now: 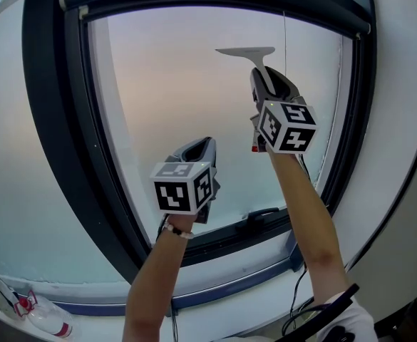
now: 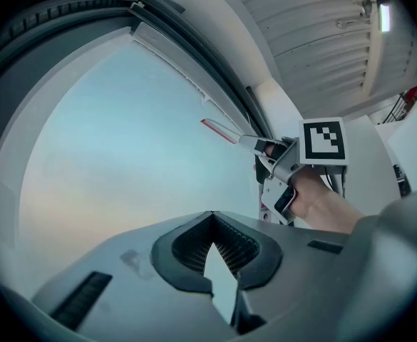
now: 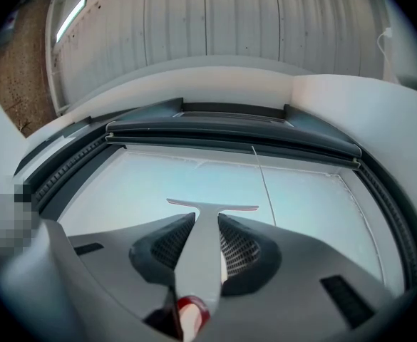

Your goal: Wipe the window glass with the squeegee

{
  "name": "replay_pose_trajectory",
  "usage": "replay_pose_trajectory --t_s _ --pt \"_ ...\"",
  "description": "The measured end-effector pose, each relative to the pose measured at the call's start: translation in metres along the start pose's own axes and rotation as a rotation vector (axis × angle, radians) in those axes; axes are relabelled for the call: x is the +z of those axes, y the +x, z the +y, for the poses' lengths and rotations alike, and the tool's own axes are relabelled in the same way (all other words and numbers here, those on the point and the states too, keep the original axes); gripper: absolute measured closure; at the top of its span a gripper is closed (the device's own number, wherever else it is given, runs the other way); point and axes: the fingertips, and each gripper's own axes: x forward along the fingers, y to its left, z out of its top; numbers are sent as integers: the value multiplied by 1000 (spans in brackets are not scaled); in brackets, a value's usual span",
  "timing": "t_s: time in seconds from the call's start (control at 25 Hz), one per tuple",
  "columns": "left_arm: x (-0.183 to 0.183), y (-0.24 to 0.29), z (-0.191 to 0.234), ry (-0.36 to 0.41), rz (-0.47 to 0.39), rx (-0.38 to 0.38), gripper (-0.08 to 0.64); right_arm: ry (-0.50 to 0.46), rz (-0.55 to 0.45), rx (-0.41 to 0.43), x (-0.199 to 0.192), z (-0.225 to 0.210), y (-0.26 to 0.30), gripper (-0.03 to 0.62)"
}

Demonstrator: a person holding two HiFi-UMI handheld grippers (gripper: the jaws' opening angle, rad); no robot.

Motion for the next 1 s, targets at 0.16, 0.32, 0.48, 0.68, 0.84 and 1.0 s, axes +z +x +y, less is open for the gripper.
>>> replay_pose_trajectory --t_s 0.16,0.32,0.48,0.68,0.84,1.0 --pt "-19 -4 -4 -23 24 -4 560 9 25 -2 -22 3 -19 505" --pt "-39 -8 -5 -52 49 -1 560 7 52 4 -44 8 -37 505" --pt "-54 -10 -9 -72 67 -4 560 13 80 2 -65 11 -54 505" --pt "-73 -15 -11 -100 87 -2 560 13 125 0 -95 17 -80 505" --pt "-91 -18 -14 -131 106 -2 560 8 166 4 -122 20 -103 505" --pt "-111 -20 -17 -152 131 -1 560 21 196 0 -146 23 -123 505"
